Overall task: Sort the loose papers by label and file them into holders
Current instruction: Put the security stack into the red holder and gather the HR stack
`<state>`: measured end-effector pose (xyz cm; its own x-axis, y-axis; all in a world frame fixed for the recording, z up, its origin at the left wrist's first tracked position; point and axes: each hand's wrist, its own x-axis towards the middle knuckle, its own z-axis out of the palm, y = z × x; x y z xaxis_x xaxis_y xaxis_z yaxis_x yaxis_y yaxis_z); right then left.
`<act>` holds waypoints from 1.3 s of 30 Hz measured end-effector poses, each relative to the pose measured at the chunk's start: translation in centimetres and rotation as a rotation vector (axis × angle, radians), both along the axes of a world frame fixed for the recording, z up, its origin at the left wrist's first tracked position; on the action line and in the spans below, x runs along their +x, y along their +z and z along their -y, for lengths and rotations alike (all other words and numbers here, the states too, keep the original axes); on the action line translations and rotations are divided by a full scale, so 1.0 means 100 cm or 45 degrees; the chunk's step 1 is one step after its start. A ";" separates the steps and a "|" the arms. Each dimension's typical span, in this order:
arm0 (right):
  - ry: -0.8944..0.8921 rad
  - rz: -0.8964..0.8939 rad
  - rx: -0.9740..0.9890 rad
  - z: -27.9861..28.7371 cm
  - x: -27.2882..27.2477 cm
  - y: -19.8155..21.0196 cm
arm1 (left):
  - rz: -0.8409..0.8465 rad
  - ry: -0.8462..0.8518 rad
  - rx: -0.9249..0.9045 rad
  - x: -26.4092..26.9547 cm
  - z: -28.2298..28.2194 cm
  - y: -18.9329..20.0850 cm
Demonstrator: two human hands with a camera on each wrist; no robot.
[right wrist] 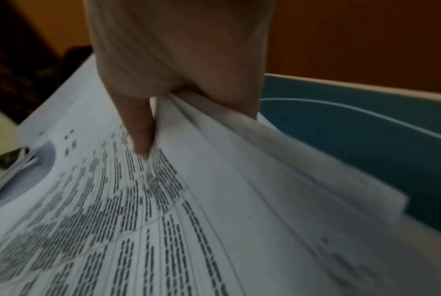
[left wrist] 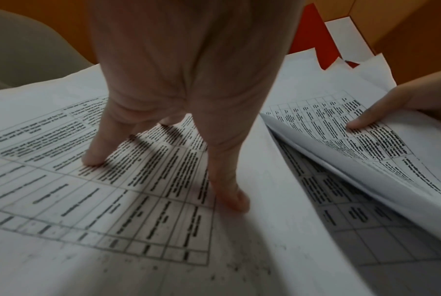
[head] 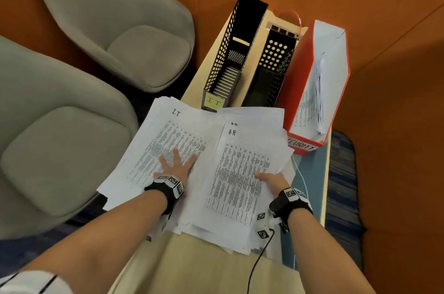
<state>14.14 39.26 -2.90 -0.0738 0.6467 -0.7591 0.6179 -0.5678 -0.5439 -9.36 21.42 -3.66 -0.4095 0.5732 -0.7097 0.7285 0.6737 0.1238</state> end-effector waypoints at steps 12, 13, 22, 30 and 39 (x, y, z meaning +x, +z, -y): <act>-0.090 0.383 0.232 0.049 0.078 0.006 | 0.057 -0.039 -0.004 -0.004 0.002 -0.007; -0.133 0.418 0.228 0.056 0.096 0.007 | 0.039 -0.045 0.000 -0.003 0.003 -0.007; -0.186 0.445 0.275 0.096 0.182 0.019 | 0.156 -0.066 0.478 0.045 0.003 -0.001; 0.041 0.357 0.212 0.135 0.167 -0.001 | 0.499 0.186 0.226 0.183 0.026 -0.007; 0.389 0.689 0.365 0.136 0.163 0.008 | 0.054 -0.189 0.374 0.141 0.012 0.000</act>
